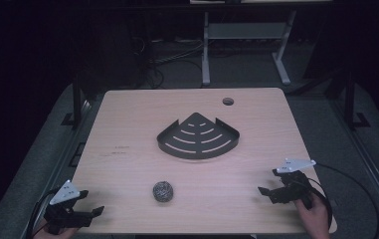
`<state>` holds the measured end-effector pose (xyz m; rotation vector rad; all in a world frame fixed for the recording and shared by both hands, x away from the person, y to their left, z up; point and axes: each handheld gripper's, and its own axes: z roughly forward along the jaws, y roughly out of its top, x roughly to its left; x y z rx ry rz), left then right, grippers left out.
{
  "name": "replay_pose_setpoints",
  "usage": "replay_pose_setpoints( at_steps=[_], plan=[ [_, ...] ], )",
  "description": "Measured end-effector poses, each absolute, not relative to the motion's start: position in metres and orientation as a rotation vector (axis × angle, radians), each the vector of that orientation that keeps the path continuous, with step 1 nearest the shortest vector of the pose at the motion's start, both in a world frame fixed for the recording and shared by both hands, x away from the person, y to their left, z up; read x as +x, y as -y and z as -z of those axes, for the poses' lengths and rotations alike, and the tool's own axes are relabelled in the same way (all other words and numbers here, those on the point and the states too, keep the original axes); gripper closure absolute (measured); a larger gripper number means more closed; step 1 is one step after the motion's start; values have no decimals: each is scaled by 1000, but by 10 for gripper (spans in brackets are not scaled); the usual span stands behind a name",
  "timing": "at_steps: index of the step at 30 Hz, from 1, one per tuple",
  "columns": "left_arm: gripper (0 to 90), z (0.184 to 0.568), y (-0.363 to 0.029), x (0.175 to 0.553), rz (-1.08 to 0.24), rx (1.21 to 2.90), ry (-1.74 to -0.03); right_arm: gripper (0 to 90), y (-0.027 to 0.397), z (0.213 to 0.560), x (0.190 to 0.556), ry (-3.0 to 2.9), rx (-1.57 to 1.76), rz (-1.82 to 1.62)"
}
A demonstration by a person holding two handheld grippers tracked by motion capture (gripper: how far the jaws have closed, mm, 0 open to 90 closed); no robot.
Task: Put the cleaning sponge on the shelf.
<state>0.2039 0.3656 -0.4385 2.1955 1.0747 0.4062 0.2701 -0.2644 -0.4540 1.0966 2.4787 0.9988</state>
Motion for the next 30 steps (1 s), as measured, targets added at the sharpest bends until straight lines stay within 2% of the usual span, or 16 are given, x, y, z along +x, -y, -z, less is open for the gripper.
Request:
replay_pose_setpoints(
  at_steps=[30],
  plan=[
    [177,424,-330,213,-369,2268,-953,139,259,453,272,-2488,1066,-996]
  ],
)
